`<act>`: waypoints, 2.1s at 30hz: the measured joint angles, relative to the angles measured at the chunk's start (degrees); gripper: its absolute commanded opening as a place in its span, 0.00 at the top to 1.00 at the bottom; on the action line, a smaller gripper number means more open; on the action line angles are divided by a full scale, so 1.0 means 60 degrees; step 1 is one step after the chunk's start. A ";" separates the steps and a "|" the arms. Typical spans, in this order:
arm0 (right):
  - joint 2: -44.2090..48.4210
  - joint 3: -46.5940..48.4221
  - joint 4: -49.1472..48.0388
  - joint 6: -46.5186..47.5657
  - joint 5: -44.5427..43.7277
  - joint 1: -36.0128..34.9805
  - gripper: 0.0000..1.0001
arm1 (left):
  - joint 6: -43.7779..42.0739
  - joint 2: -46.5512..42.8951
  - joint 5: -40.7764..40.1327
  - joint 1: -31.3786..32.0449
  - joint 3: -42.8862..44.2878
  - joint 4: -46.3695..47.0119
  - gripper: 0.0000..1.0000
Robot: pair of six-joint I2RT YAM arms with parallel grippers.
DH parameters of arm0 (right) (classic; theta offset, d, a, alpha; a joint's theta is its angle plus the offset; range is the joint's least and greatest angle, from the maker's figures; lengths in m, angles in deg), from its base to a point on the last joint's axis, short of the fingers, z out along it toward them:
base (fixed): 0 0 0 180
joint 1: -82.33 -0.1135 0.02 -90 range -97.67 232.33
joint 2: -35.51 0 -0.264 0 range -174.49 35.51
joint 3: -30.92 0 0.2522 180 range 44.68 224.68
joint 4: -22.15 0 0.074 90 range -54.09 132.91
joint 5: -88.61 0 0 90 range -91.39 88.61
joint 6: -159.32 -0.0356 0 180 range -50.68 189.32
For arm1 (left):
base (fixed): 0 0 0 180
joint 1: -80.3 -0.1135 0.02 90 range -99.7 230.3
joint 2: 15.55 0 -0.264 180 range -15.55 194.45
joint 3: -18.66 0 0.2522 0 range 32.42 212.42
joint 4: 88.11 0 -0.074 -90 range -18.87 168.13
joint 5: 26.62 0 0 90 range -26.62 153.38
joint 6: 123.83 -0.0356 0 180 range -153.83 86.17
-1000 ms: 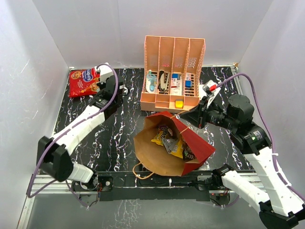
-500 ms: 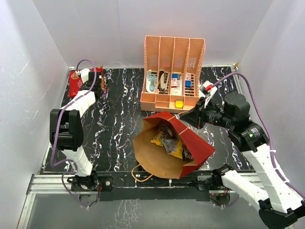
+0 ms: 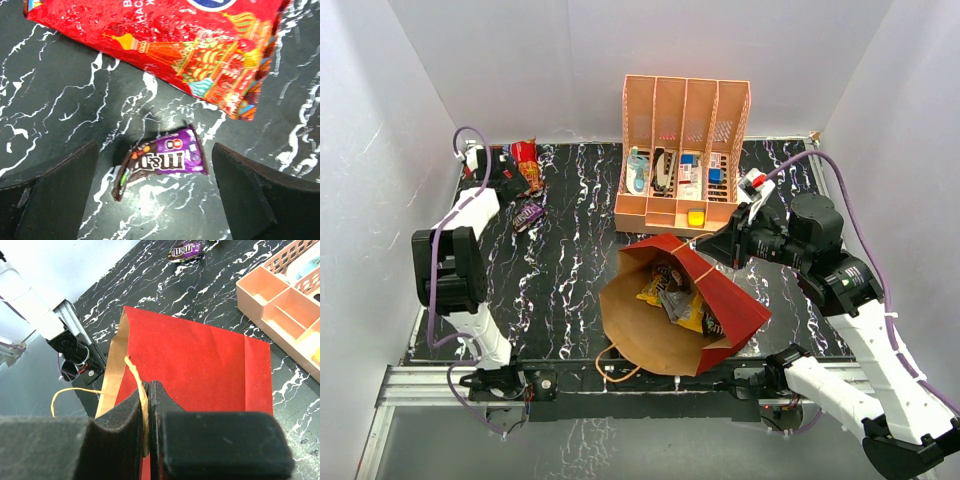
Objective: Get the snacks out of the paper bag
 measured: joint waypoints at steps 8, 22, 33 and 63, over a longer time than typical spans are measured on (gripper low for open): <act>0.0000 0.0004 0.0004 -0.0047 0.0000 0.0000 0.92 | 0.0175 -0.2127 0.0601 0.0321 -0.0678 0.0131 0.01; 0.0175 0.0106 0.0029 -0.0040 -0.0011 0.0000 0.92 | -0.0433 -0.4401 0.1610 0.3293 0.0838 -0.2320 0.02; 0.0393 0.0106 -0.0007 0.0000 -0.0076 0.0000 0.92 | -0.0594 -0.8641 0.5402 0.4269 -0.1002 -0.2401 0.18; 0.0313 0.0106 0.0015 0.0040 -0.0342 0.0000 0.92 | -0.2076 -0.6277 0.0987 1.3260 -0.3206 -0.1209 0.58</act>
